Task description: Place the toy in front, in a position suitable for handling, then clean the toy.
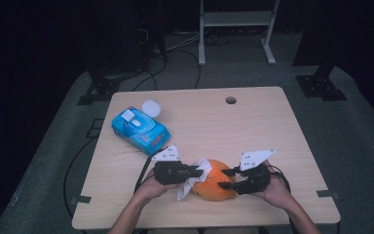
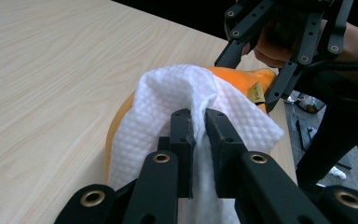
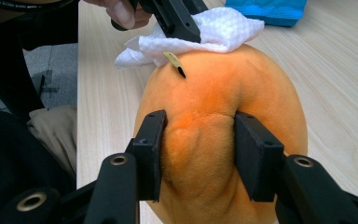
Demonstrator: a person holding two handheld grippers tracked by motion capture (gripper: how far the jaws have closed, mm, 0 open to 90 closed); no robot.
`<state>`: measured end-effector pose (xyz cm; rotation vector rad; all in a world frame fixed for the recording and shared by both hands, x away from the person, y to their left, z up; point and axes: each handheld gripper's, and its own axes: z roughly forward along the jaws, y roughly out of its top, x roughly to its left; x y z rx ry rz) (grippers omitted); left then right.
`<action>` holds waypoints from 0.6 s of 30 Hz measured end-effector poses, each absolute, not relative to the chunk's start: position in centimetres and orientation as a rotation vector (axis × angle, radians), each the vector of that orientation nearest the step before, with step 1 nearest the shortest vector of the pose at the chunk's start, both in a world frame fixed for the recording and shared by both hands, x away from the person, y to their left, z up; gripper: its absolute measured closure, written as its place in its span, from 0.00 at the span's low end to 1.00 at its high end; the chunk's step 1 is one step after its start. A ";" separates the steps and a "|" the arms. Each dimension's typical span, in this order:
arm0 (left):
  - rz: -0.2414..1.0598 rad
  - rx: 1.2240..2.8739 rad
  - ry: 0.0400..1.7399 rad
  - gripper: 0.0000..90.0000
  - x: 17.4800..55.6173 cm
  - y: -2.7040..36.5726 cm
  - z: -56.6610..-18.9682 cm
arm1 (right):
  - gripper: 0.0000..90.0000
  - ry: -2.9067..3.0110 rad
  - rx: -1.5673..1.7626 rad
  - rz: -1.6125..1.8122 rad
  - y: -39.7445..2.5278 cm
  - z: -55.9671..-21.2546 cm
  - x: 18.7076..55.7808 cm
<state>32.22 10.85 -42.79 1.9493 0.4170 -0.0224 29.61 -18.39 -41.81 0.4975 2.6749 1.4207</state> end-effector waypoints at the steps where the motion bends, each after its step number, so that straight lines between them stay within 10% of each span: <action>1: -0.029 1.949 0.417 0.90 32.3 10.9 -42.8 | 0.61 2.675 0.500 1.423 -18.4 -41.8 29.6; 18: -0.062 1.933 0.428 0.90 32.7 11.2 -43.0 | 0.38 2.715 0.642 1.398 -19.2 -42.0 29.9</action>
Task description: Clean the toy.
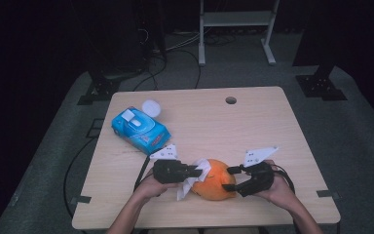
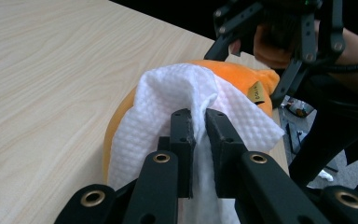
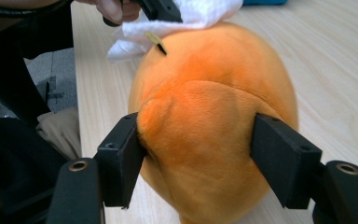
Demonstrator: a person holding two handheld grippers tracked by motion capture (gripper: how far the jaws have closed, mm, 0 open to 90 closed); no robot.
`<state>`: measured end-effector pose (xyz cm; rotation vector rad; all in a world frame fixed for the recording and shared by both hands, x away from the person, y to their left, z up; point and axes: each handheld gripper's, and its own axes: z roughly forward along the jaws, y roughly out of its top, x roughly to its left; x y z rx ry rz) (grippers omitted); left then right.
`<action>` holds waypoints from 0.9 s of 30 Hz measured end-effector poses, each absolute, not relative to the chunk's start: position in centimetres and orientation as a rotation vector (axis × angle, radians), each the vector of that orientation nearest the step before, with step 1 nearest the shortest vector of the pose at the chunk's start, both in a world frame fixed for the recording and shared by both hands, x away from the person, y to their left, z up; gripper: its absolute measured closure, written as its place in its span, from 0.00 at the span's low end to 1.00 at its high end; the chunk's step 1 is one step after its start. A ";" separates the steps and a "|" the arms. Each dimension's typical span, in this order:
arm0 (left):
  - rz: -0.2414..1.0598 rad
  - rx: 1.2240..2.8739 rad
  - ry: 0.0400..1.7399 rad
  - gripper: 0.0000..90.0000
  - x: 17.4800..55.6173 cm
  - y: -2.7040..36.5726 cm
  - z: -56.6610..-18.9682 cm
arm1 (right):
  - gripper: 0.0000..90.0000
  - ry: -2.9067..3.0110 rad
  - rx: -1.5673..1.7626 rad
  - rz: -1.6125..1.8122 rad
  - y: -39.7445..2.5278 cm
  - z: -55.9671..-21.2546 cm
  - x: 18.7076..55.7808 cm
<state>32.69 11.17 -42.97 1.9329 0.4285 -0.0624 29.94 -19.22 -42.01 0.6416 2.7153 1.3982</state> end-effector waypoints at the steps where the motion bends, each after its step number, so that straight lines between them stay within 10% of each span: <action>1: -0.063 1.931 0.432 0.90 32.7 11.1 -42.9 | 0.40 2.715 0.643 1.388 -19.0 -42.1 30.0; 10: -0.027 1.892 0.448 0.91 33.0 11.8 -41.9 | 0.74 2.527 0.588 1.340 -18.2 -40.7 29.7; 22: -0.056 1.948 0.436 0.91 32.7 10.9 -43.0 | 0.44 2.587 0.686 1.414 -19.4 -41.3 30.8; 27: -0.044 1.903 0.432 0.91 32.5 10.9 -42.1 | 0.54 2.582 0.714 1.407 -18.6 -42.0 30.7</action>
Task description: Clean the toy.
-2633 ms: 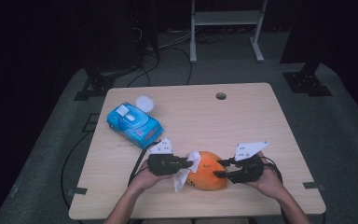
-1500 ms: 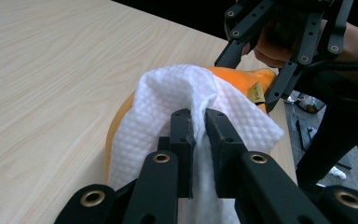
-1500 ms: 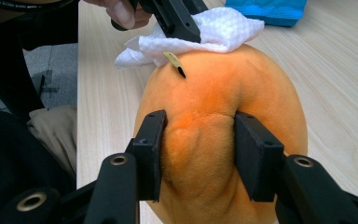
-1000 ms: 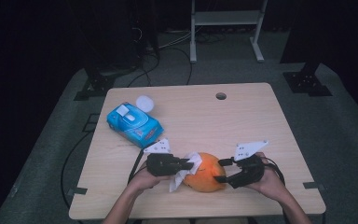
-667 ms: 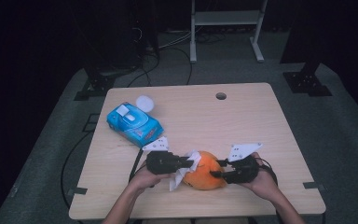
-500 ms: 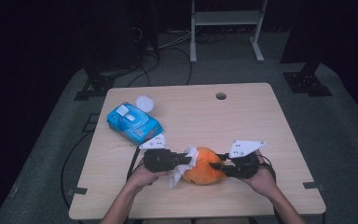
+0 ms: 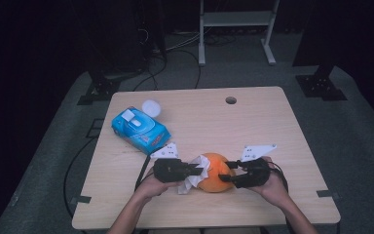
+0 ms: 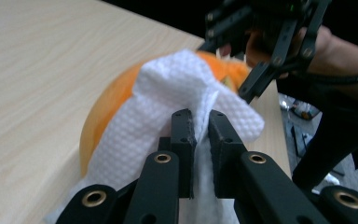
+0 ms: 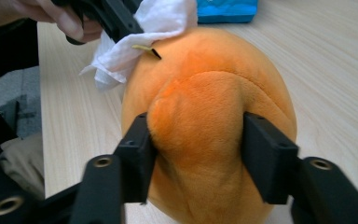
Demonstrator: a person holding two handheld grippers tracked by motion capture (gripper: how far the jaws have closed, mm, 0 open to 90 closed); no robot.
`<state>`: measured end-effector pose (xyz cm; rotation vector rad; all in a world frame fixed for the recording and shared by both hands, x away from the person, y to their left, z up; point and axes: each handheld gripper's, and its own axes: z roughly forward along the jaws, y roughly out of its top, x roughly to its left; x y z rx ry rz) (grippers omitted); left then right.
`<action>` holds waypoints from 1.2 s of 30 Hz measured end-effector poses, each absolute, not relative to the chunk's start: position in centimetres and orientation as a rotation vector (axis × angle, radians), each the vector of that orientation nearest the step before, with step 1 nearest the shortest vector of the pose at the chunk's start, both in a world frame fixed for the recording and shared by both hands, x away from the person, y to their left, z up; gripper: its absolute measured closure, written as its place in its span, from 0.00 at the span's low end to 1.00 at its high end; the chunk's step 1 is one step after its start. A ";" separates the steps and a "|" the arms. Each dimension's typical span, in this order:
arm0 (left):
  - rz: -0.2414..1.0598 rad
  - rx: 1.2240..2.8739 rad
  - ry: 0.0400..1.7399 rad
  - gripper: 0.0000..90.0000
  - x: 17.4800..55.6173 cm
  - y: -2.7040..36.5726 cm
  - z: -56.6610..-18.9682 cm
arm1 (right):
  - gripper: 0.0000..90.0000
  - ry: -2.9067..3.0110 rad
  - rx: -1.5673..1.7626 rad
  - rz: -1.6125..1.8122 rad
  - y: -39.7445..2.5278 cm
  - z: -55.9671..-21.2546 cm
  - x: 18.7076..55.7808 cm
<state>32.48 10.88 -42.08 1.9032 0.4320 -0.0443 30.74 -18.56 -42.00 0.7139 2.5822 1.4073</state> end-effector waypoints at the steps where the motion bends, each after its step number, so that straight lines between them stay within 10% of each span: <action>1: -0.055 1.892 0.417 0.91 32.4 10.7 -41.8 | 0.56 2.579 0.708 1.399 -18.4 -41.9 30.6; 30: 0.029 1.921 0.502 0.91 33.3 11.5 -43.4 | 0.63 2.627 0.671 1.348 -20.9 -42.7 31.1; 36: -0.056 1.948 0.467 0.91 33.0 10.6 -43.9 | 0.46 2.667 0.728 1.411 -21.3 -42.1 31.1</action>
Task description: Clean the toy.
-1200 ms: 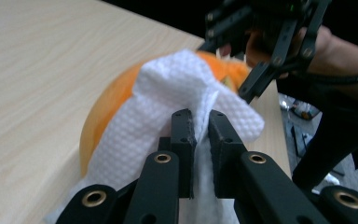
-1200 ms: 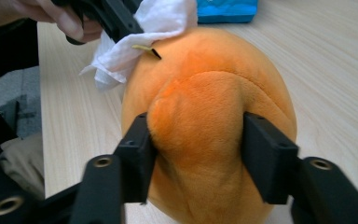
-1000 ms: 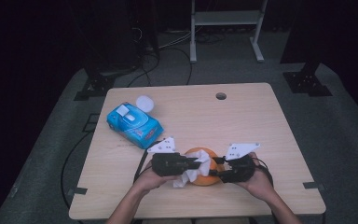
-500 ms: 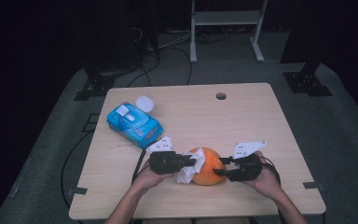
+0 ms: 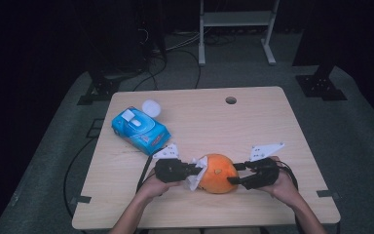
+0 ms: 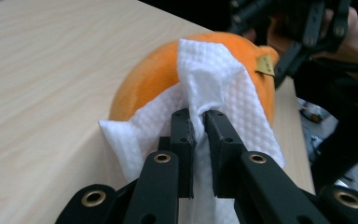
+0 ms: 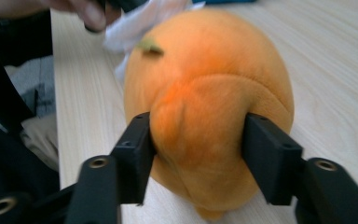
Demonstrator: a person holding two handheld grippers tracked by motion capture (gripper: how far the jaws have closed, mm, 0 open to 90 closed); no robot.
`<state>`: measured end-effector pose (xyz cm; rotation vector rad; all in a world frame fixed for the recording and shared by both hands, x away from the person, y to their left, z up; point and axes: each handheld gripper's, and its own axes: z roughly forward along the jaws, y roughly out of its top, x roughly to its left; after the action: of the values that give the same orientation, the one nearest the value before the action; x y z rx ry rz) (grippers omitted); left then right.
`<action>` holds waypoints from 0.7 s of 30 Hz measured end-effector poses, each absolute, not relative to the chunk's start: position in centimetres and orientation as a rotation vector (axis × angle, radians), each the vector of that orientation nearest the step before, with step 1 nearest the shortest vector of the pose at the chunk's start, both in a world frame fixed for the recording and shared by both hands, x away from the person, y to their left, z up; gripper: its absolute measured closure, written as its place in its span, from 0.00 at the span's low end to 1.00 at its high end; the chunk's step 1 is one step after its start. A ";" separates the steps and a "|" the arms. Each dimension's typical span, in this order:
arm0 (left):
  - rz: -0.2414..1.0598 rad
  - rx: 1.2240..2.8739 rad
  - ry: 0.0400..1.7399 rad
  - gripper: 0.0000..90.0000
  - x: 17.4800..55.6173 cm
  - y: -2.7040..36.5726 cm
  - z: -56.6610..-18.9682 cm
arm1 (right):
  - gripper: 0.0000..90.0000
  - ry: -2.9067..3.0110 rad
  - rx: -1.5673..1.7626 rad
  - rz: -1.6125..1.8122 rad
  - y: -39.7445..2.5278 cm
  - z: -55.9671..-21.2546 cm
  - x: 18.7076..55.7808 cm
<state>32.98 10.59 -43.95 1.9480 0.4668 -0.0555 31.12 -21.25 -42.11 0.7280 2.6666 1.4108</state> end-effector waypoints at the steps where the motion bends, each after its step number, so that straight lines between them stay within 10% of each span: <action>1: -0.082 1.954 0.458 0.91 32.9 10.5 -44.0 | 0.45 2.651 0.748 1.435 -21.4 -42.0 31.1; 21: -0.132 1.988 0.377 0.89 32.3 10.0 -43.2 | 0.36 2.672 0.813 1.490 -20.7 -41.8 31.2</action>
<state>32.31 10.04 -43.23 1.9883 0.3774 -0.1320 31.17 -20.67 -41.80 0.8127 2.6717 1.4902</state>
